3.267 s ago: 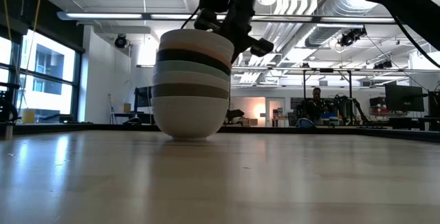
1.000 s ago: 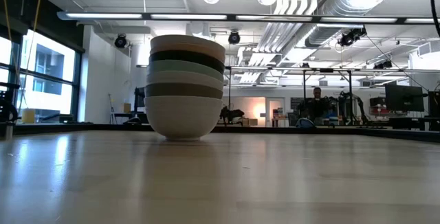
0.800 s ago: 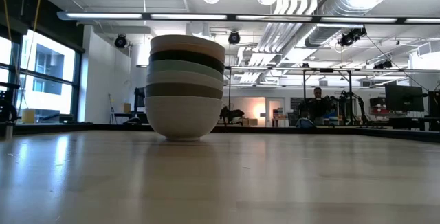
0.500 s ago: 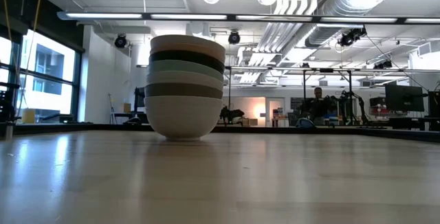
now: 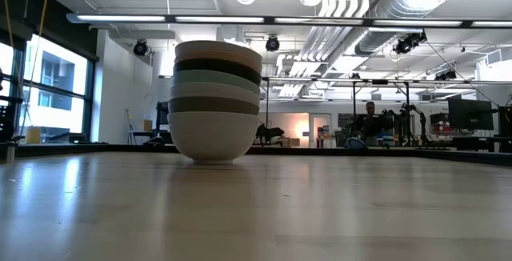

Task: Nest bowls inside each other
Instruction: Return to Home Position

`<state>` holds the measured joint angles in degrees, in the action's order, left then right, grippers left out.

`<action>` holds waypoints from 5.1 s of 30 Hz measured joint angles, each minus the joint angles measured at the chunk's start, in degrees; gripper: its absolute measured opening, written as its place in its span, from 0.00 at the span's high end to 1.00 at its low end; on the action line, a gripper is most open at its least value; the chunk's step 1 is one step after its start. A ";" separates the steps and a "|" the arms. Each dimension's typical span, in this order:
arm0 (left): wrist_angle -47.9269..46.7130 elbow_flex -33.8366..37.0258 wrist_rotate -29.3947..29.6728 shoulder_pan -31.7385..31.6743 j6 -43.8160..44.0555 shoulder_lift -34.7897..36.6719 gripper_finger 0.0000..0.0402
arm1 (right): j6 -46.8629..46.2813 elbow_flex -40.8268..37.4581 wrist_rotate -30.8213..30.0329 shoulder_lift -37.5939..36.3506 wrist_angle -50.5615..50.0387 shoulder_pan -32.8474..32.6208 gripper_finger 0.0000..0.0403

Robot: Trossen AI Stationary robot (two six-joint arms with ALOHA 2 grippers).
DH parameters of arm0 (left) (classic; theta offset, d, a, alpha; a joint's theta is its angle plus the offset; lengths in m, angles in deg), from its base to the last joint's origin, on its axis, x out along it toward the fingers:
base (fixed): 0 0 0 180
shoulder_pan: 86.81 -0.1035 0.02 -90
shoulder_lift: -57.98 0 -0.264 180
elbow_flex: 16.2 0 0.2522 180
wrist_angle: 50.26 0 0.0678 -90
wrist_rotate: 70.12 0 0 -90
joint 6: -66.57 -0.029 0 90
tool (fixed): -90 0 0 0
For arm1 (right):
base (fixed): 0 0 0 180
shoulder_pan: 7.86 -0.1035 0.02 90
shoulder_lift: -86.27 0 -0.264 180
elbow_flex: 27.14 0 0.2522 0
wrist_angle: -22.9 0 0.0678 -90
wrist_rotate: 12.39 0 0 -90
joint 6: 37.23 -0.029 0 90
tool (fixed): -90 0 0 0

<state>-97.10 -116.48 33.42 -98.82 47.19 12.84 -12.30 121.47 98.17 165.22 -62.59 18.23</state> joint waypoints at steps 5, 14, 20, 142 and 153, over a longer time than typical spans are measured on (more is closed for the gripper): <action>-0.77 0.00 -4.61 -2.17 5.64 0.17 0.49 | -4.11 0.00 7.11 -2.22 1.27 3.01 0.57; -5.65 0.00 -8.20 -5.75 17.76 -2.20 0.49 | -17.19 0.00 6.05 -2.88 1.71 8.23 0.57; -4.20 0.00 -17.93 -8.52 22.62 -3.50 0.48 | -19.88 0.00 7.26 -2.88 1.68 8.72 0.57; 4.44 11.86 -25.07 -10.91 25.21 -4.05 0.48 | -36.79 -93.51 -10.85 -61.48 46.44 8.80 0.57; 15.54 30.35 -25.09 -14.03 31.05 4.09 0.48 | -40.95 -107.26 -10.19 -67.04 52.97 8.81 0.57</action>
<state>-81.56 -86.13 8.33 -112.85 78.24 16.93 -53.24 14.21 87.98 98.17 -9.62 27.03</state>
